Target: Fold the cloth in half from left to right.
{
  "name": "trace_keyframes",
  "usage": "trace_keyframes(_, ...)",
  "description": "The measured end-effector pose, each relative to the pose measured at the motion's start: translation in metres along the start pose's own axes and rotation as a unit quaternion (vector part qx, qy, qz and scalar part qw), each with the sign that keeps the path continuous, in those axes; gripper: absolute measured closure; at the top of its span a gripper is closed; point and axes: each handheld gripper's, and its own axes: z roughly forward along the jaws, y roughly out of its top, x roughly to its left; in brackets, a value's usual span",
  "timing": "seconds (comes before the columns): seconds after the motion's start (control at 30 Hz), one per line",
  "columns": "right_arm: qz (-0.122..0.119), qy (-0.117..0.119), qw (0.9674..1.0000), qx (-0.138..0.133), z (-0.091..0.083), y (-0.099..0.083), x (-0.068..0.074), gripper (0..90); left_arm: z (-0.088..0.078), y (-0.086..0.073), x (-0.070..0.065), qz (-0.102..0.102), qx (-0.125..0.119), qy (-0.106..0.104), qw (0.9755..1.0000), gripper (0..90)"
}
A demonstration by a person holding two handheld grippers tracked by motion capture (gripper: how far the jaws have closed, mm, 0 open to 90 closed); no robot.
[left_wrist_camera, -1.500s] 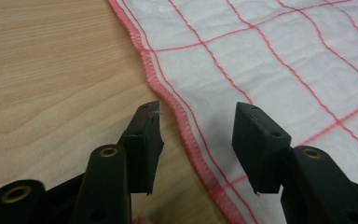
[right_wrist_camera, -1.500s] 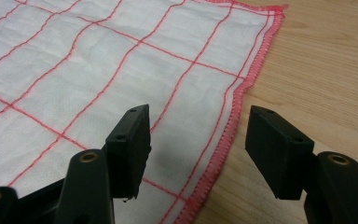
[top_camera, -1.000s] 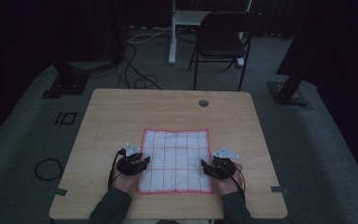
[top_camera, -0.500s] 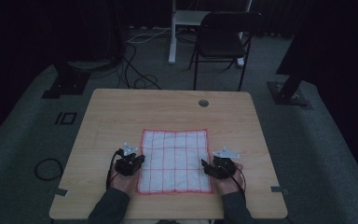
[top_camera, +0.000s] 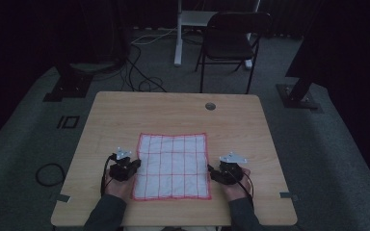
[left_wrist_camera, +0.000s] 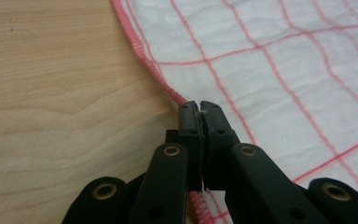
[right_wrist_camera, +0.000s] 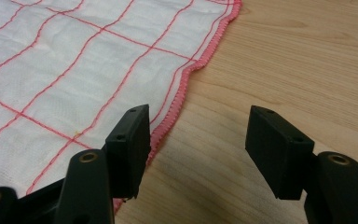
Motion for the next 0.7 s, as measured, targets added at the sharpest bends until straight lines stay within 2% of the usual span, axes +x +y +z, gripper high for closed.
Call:
trace_keyframes(0.13, -0.001, 0.000, 1.0000, 0.002, 0.001, 0.000, 0.000, 40.1, -0.005, 0.008, -0.005, 0.007, -0.014, -0.014, 0.9998, 88.8)
trace_keyframes(0.43, -0.002, 0.001, 1.0000, 0.002, 0.001, 0.000, 0.000, 40.1, -0.007, 0.027, -0.023, 0.027, -0.027, -0.044, 0.9983, 89.0)
trace_keyframes(0.53, -0.002, 0.001, 1.0000, 0.002, 0.001, 0.000, 0.000, 40.1, -0.007, 0.032, -0.026, 0.034, -0.028, -0.047, 0.9980, 89.0)
trace_keyframes(0.7, -0.003, 0.001, 1.0000, 0.002, 0.001, 0.000, 0.001, 40.1, -0.007, 0.047, -0.040, 0.057, -0.029, -0.054, 0.9965, 89.1)
